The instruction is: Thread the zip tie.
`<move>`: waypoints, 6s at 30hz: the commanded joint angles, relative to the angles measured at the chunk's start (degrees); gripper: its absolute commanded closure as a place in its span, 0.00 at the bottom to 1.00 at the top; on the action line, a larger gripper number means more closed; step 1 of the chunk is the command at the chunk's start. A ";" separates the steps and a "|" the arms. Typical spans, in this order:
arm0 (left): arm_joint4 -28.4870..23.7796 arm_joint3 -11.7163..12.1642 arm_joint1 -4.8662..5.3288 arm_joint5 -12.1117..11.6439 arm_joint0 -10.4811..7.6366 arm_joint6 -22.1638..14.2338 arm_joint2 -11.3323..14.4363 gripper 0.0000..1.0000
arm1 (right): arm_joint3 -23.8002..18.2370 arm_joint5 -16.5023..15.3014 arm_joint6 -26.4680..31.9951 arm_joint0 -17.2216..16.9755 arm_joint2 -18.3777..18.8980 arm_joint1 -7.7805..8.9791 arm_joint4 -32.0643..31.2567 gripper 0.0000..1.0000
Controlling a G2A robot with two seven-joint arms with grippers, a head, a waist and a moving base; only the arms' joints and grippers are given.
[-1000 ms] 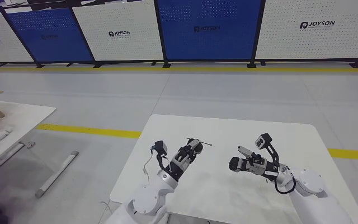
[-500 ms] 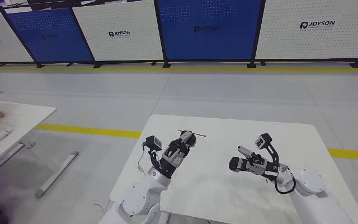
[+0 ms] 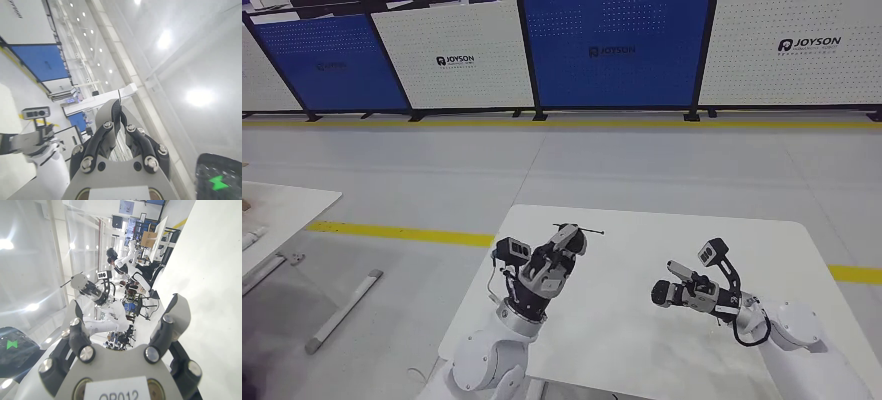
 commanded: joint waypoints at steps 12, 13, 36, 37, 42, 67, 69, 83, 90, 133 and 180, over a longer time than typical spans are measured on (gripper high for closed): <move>3.43 1.31 0.00 0.99 -0.66 -0.70 0.30 1.00 | 0.00 0.00 0.00 0.00 0.00 0.00 0.00 0.00; 4.51 1.56 -0.01 1.17 -0.76 -0.91 0.46 1.00 | 0.00 0.00 0.00 0.00 0.00 0.00 0.00 0.00; 21.47 9.98 0.43 11.78 -0.76 -4.54 3.25 1.00 | 0.00 0.00 0.00 0.00 0.00 0.00 0.00 0.00; 21.47 9.98 0.43 11.78 -0.76 -4.54 3.25 1.00 | 0.00 0.00 0.00 0.00 0.00 0.00 0.00 0.00; 21.47 9.98 0.43 11.78 -0.76 -4.54 3.25 1.00 | 0.00 0.00 0.00 0.00 0.00 0.00 0.00 0.00; 42.68 15.58 0.95 12.89 -1.70 -4.07 5.95 1.00 | 0.00 0.00 0.00 0.00 0.00 0.00 0.00 0.00; 42.68 15.58 0.95 12.89 -1.70 -4.07 5.95 1.00 | 0.00 0.00 0.00 0.00 0.00 0.00 0.00 0.00; 30.63 12.85 0.52 0.89 -0.98 -1.22 4.61 1.00 | 0.00 0.00 0.00 0.00 0.00 0.00 0.00 0.00; 23.66 5.40 0.64 -1.27 2.07 -3.20 1.93 1.00 | 0.00 0.00 0.00 0.00 0.00 0.00 0.00 0.00; 29.41 4.12 0.31 4.02 1.92 -9.13 2.19 1.00 | 0.00 0.00 0.00 0.00 0.00 0.00 0.00 0.00; 55.06 14.35 -0.47 4.60 -1.44 5.29 8.89 1.00 | 0.00 0.00 0.00 0.00 0.00 0.00 0.00 0.00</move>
